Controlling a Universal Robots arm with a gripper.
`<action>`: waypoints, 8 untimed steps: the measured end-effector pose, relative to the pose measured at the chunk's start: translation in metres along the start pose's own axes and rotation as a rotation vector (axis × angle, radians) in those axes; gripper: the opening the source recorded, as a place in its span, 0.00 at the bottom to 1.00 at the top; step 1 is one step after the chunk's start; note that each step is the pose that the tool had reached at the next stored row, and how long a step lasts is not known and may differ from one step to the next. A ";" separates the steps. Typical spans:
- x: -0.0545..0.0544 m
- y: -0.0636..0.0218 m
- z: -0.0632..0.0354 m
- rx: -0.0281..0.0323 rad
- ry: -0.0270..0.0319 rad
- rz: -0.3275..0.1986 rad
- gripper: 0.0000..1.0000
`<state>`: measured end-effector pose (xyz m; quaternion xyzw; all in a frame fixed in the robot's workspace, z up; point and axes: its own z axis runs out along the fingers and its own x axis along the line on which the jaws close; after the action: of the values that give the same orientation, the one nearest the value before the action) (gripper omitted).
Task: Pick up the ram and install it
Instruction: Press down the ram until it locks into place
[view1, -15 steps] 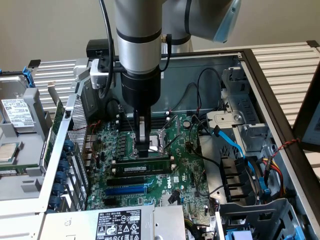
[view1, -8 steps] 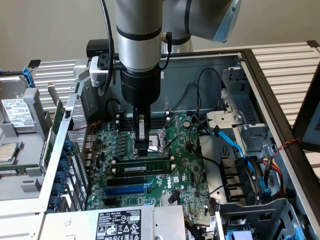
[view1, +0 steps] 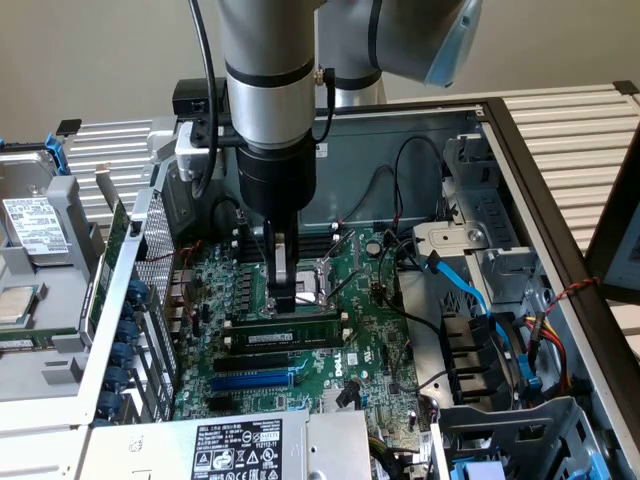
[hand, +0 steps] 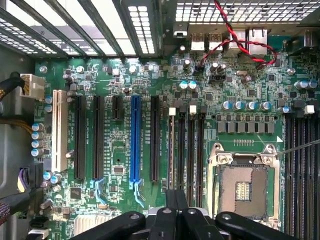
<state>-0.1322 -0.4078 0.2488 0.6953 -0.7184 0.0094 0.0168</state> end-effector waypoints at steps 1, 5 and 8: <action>-0.005 0.0011 0.0041 0.0007 0.0156 0.000 0.10; -0.005 0.0013 0.0078 0.0007 0.0174 0.000 0.10; -0.005 0.0013 0.0105 0.0007 0.0174 0.000 0.10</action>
<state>-0.1335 -0.4034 0.2381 0.6951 -0.7184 0.0157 0.0229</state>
